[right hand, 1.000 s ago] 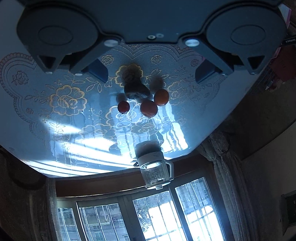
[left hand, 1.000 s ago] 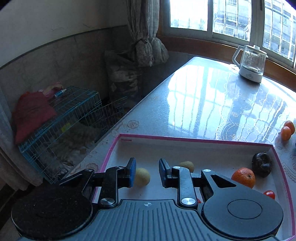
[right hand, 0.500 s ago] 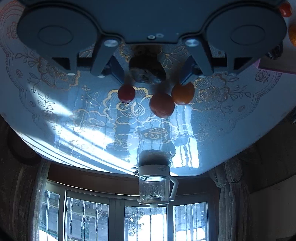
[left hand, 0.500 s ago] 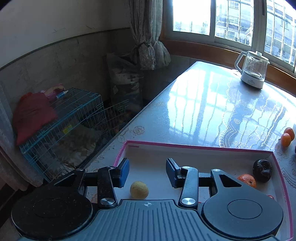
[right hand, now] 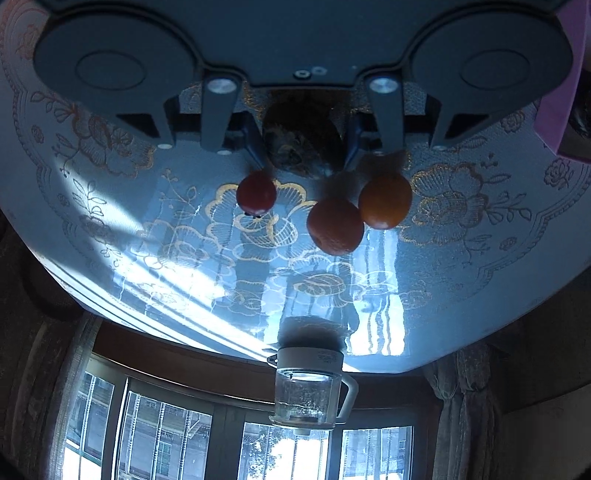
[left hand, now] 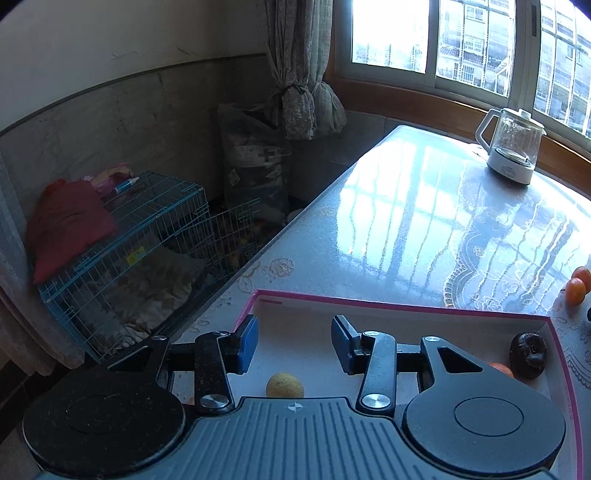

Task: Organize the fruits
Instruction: 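Move the right gripper to the second dark plum and close on it, then carry the dark plum into the tray and open the right gripper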

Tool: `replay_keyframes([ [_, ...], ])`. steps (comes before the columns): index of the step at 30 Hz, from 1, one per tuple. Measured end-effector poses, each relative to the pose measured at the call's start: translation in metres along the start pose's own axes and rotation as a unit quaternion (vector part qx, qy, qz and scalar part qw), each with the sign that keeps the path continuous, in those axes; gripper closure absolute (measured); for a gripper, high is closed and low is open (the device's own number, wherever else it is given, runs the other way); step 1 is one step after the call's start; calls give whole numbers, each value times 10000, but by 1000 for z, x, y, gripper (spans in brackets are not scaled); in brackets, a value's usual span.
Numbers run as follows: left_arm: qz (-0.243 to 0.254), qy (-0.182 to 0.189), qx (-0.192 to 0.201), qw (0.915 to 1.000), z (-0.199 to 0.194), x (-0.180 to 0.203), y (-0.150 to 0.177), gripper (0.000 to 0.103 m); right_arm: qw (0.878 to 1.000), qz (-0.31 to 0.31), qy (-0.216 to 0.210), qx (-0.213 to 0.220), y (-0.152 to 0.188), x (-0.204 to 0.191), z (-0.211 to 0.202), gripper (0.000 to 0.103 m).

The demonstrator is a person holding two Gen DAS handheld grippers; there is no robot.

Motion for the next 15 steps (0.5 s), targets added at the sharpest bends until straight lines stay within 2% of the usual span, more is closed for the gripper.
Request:
replay_keyframes([
  [15,-44,8,30,10000,-3,-5,-2,59,9977,553,-309,230,-1,8,-19,65],
])
Point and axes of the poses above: each gripper's, at about its wrist camera, not at the fingertips, and z roughly the way its jaws point, x to its right, y to its underside, the point moved 7 cm from there along z, roughly the way its jaws point, and after that the axes turned 3 degrees about z, right-handed, at the moved point
